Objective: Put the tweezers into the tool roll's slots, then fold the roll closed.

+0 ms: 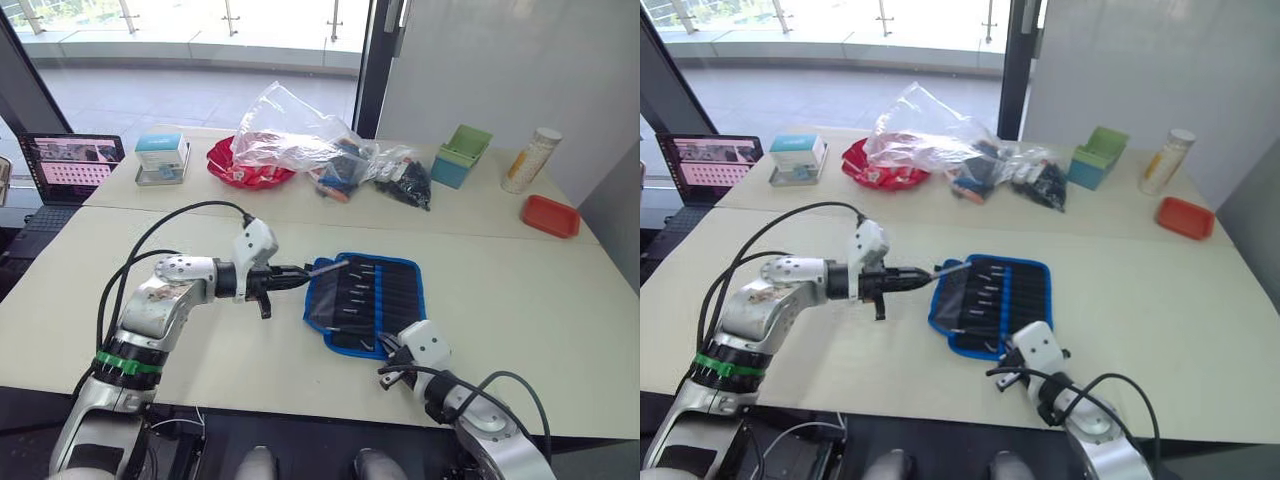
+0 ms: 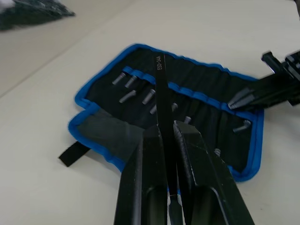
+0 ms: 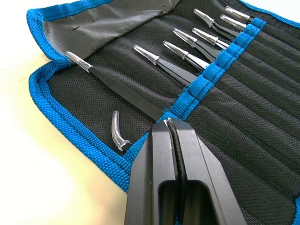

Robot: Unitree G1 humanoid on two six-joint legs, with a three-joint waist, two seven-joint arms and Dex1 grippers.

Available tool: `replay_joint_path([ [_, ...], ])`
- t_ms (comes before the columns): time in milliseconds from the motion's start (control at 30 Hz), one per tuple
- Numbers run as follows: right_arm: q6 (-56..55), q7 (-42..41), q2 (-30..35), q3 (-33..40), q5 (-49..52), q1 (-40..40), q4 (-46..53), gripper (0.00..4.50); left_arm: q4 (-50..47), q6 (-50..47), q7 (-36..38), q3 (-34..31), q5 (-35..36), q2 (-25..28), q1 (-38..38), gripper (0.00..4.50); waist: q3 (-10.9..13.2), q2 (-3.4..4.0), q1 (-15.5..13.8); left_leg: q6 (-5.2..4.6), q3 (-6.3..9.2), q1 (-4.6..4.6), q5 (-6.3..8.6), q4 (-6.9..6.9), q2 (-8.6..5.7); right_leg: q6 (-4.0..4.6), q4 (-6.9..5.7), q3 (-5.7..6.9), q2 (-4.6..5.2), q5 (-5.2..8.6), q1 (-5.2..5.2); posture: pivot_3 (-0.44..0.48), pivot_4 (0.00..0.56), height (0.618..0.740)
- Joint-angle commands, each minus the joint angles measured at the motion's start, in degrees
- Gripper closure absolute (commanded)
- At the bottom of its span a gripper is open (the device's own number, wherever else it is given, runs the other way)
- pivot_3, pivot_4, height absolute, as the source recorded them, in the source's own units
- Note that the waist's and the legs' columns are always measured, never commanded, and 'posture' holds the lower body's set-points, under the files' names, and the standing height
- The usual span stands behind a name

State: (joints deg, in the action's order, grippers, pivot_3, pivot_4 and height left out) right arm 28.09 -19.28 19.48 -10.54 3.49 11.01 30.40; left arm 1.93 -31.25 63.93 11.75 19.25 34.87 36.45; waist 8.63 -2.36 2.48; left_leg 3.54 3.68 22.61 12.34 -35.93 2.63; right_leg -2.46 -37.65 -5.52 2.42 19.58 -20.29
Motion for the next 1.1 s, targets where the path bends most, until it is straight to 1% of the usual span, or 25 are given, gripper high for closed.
replay_joint_path([
  [33,3.25,0.61,0.22,-0.18,-0.78,1.14,-4.32,4.5,0.6,2.22,4.82,4.72,-4.04,2.39,2.93,4.48,0.02,0.02,0.17,0.0,0.0,0.0,0.0,0.0,0.0,0.0,0.0,-0.01,-0.01,0.0,-0.01,0.0,0.15,0.723],
  [100,3.22,0.86,0.03,-0.11,-0.77,1.3,-4.24,4.5,1.47,5.05,5.16,7.76,-7.77,2.39,4.76,4.48,0.04,0.02,0.07,-0.01,-0.01,0.0,0.0,0.02,0.01,0.0,0.0,-0.02,-0.01,0.0,-0.02,0.0,0.15,0.723],
  [200,3.18,1.29,-0.17,0.0,-0.86,1.48,-4.11,4.5,1.27,4.77,9.72,13.14,-10.9,2.54,7.74,4.48,0.07,-0.03,-0.09,-0.02,-0.01,0.04,-0.01,-0.04,0.0,0.0,-0.01,-0.01,-0.01,0.0,-0.01,0.0,0.15,0.723],
  [333,3.23,1.7,-0.41,0.02,-0.94,1.63,-3.99,4.5,3.95,8.58,10.07,15.84,-14.65,0.76,8.93,4.48,0.07,-0.03,0.02,-0.03,-0.02,0.06,-0.01,-0.05,0.01,-0.01,-0.02,-0.01,-0.03,0.01,-0.02,0.0,0.15,0.723],
  [400,3.32,1.91,-0.58,-0.02,-0.99,1.81,-3.81,4.5,4.18,8.55,11.03,16.47,-14.91,-0.15,9.44,4.48,0.07,-0.03,0.01,-0.03,-0.02,0.06,-0.01,-0.05,0.03,-0.01,-0.04,-0.01,-0.05,0.01,-0.04,0.0,0.15,0.723],
  [500,3.52,2.23,-0.81,0.06,-0.98,2.19,-3.31,4.5,6.33,10.21,10.55,17.98,-17.8,-1.54,10.66,4.48,0.07,-0.03,-0.15,-0.03,-0.01,0.09,-0.02,-0.07,0.03,-0.01,-0.04,-0.01,-0.05,0.01,-0.04,0.0,0.15,0.723],
  [800,3.97,3.57,-1.36,-0.42,-1.05,3.82,-1.69,4.5,9.81,11.56,10.06,18.2,-20.48,-6.5,12.56,4.48,0.07,-0.03,-0.33,-0.04,0.0,0.15,-0.01,-0.1,0.01,-0.01,-0.05,0.0,-0.04,0.01,-0.05,0.0,0.15,0.723],
  [1000,4.36,4.32,-1.48,-0.46,-0.86,4.79,-0.74,4.5,10.15,13.43,9.32,19.4,-23.45,-9.0,13.28,4.48,0.07,-0.03,-0.67,-0.04,0.03,0.21,-0.01,-0.13,-0.01,-0.01,-0.04,0.0,-0.03,0.01,-0.07,0.0,0.15,0.723],
  [1100,4.55,4.59,-1.53,-0.48,-0.76,4.86,-0.56,4.5,8.77,15.42,9.32,20.37,-25.02,-9.44,13.11,4.48,0.07,-0.02,-0.92,-0.04,0.03,0.22,-0.01,-0.14,-0.02,-0.01,-0.04,0.0,-0.03,0.01,-0.07,0.0,0.15,0.723],
])
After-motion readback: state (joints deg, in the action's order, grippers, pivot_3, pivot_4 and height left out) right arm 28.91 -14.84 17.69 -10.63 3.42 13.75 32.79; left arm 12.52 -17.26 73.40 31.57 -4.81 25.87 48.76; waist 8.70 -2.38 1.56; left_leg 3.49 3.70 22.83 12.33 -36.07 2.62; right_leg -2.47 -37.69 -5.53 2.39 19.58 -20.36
